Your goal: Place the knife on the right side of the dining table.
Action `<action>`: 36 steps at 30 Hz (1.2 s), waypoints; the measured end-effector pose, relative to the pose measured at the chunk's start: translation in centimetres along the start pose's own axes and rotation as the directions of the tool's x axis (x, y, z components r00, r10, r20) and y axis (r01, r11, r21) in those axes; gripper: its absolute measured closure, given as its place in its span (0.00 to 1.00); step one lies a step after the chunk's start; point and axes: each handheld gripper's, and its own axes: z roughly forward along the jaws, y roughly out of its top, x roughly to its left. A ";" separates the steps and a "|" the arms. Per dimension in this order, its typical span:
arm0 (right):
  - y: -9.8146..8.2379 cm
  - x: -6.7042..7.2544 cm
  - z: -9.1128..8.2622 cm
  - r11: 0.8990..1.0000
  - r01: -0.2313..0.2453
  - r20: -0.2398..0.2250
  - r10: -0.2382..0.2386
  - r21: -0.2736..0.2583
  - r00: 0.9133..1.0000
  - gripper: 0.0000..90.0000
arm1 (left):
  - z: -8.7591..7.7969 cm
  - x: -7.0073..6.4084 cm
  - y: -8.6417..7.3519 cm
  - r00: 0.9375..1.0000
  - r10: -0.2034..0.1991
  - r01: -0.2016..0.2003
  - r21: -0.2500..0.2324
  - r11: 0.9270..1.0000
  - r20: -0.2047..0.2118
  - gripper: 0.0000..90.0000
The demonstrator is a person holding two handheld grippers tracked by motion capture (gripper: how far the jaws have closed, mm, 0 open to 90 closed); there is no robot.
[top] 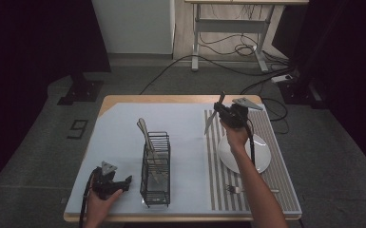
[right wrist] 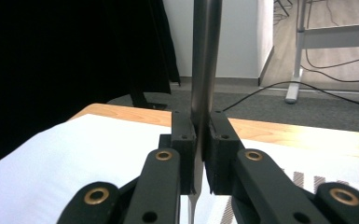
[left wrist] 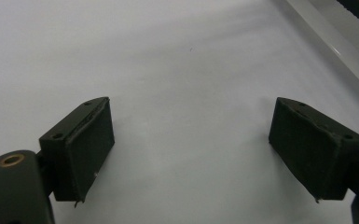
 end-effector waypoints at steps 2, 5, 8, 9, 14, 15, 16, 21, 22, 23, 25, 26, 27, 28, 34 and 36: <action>-0.1 -0.2 0.2 1.000 0.000 0.012 0.000 -0.001 1.000 0.93 | 0.0 0.0 0.0 1.000 0.000 0.000 0.000 1.000 0.000 0.15; -0.2 -0.5 0.5 1.000 -0.009 0.025 0.009 -0.006 1.000 0.93 | 0.0 0.0 0.0 1.000 0.000 0.000 0.000 1.000 0.000 0.15; -0.3 -0.7 0.7 1.000 -0.016 0.030 0.016 -0.008 0.999 0.93 | 0.0 0.0 0.0 1.000 -0.001 0.001 0.000 1.000 0.000 0.15; -0.3 -0.7 0.7 1.000 -0.016 0.033 0.017 -0.009 0.999 0.93 | 0.0 0.0 0.0 1.000 0.000 0.000 0.000 1.000 0.000 0.15; -0.2 -1.0 0.9 1.000 -0.006 0.054 0.006 -0.011 0.998 0.93 | 0.0 0.0 0.0 1.000 0.000 0.000 0.001 1.000 0.001 0.15; -0.1 -1.2 0.9 1.000 0.001 0.068 0.001 -0.019 0.998 0.93 | 0.0 0.0 0.0 1.000 0.000 0.000 0.001 1.000 0.001 0.15; -0.1 -1.2 0.9 1.000 0.001 0.068 0.001 -0.019 0.998 0.93 | 0.0 0.0 0.0 1.000 0.000 0.000 0.001 1.000 0.001 0.15; -0.1 -2.0 0.9 1.000 -0.014 0.089 0.016 -0.024 0.996 0.93 | 0.0 0.0 0.0 1.000 0.000 0.000 -0.001 1.000 0.000 0.15; -0.1 -2.2 0.9 0.999 -0.017 0.093 0.020 -0.027 0.995 0.93 | 0.0 0.0 0.0 1.000 0.000 0.000 -0.001 1.000 0.000 0.15; -0.1 -2.3 0.9 0.999 -0.021 0.096 0.024 -0.029 0.995 0.93 | 0.0 0.0 0.0 1.000 0.000 0.000 0.000 1.000 0.000 0.15; 0.0 -2.7 0.9 0.999 -0.028 0.102 0.032 -0.039 0.994 0.93 | 0.0 0.0 0.0 1.000 0.000 0.000 0.000 1.000 0.000 0.15; 0.0 -2.7 0.9 0.999 -0.028 0.102 0.032 -0.039 0.994 0.93 | 0.0 0.0 0.0 1.000 0.000 0.000 0.000 1.000 0.000 0.15; -0.1 -3.1 1.0 0.998 -0.037 0.109 0.043 -0.051 0.993 0.93 | 0.0 0.0 0.0 1.000 0.000 0.000 0.000 1.000 0.000 0.15; -0.1 -3.1 1.0 0.998 -0.037 0.109 0.043 -0.051 0.993 0.93 | 0.0 0.0 0.0 1.000 0.000 0.000 0.000 1.000 0.000 0.15; -0.2 -4.2 1.5 0.995 -0.075 0.113 0.082 -0.068 0.990 0.93 | 0.0 0.0 0.0 1.000 0.000 0.000 0.000 1.000 0.000 0.15; -0.1 -4.4 1.7 0.994 -0.079 0.112 0.087 -0.072 0.990 0.93 | 0.0 0.0 0.0 1.000 0.000 0.000 0.000 1.000 0.000 0.15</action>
